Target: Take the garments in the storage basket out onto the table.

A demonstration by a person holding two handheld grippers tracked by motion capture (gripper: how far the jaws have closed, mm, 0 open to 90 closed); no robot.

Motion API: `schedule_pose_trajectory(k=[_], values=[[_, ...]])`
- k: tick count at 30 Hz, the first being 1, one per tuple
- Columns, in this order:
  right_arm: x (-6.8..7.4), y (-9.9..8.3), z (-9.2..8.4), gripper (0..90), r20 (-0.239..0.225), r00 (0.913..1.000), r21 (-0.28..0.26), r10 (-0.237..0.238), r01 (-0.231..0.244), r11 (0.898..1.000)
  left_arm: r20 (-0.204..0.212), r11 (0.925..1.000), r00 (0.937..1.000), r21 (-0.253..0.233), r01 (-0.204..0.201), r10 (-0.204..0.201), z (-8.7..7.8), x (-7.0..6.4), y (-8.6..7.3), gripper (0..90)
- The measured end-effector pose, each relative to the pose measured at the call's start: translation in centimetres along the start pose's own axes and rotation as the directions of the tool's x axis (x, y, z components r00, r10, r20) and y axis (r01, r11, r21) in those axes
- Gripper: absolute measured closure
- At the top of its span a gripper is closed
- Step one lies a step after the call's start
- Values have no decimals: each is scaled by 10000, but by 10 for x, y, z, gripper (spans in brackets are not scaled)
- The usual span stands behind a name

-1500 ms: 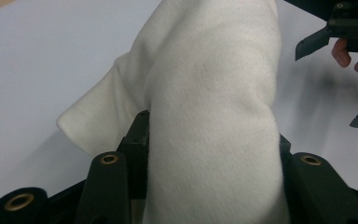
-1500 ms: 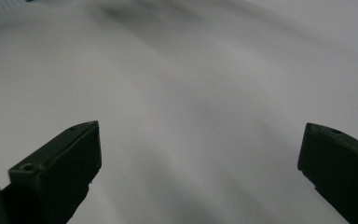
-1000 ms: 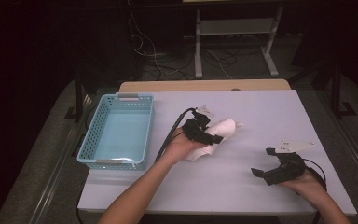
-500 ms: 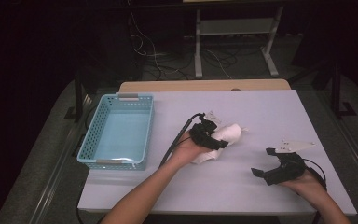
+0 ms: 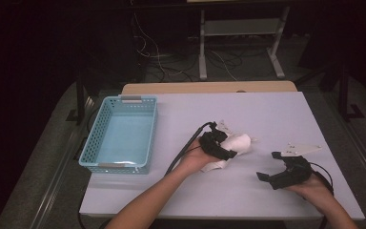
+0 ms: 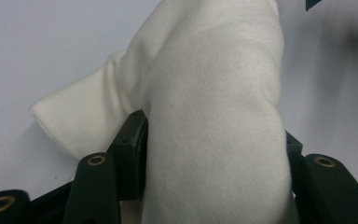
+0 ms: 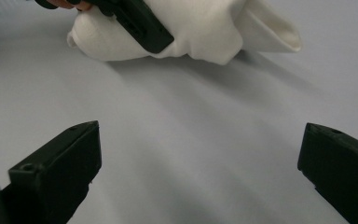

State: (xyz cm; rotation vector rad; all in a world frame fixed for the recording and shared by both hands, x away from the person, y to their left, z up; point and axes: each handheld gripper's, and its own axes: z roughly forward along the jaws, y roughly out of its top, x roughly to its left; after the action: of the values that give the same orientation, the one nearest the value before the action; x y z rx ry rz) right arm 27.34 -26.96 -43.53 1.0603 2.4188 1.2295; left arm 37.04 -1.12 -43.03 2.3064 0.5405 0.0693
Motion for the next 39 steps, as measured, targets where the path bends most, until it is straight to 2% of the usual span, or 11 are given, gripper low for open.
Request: schedule_pose_trajectory(k=[6, 11, 23, 28, 37, 39], values=[[0, 0, 0, 0, 1, 10000, 12, 12, -12, 10000, 50, 10000, 10000, -67, 49, -49, 2, -2, -2, 387], [0, 0, 0, 0, -4, 10000, 16, 10, -10, 10000, 129, 9999, 9999, -119, 39, -38, 4, -3, -2, 311], [0, 0, -1, 0, -5, 10000, -51, 93, -93, 9999, 540, 9990, 9980, -295, 334, -318, 2, -1, -2, 130], [-1, 0, -1, 0, 12, 9999, -90, 127, -127, 9999, 662, 9988, 9974, -382, 314, -289, 1, -1, -1, 83], [0, 0, -1, 0, -19, 10000, -45, 13, -13, 10000, 555, 9961, 9977, -771, 424, -382, -8, 3, 0, 12], [1, -1, -2, 0, -37, 10000, -60, 3, -3, 10000, 508, 9964, 9979, -730, 440, -404, -11, 5, -1, 0]])
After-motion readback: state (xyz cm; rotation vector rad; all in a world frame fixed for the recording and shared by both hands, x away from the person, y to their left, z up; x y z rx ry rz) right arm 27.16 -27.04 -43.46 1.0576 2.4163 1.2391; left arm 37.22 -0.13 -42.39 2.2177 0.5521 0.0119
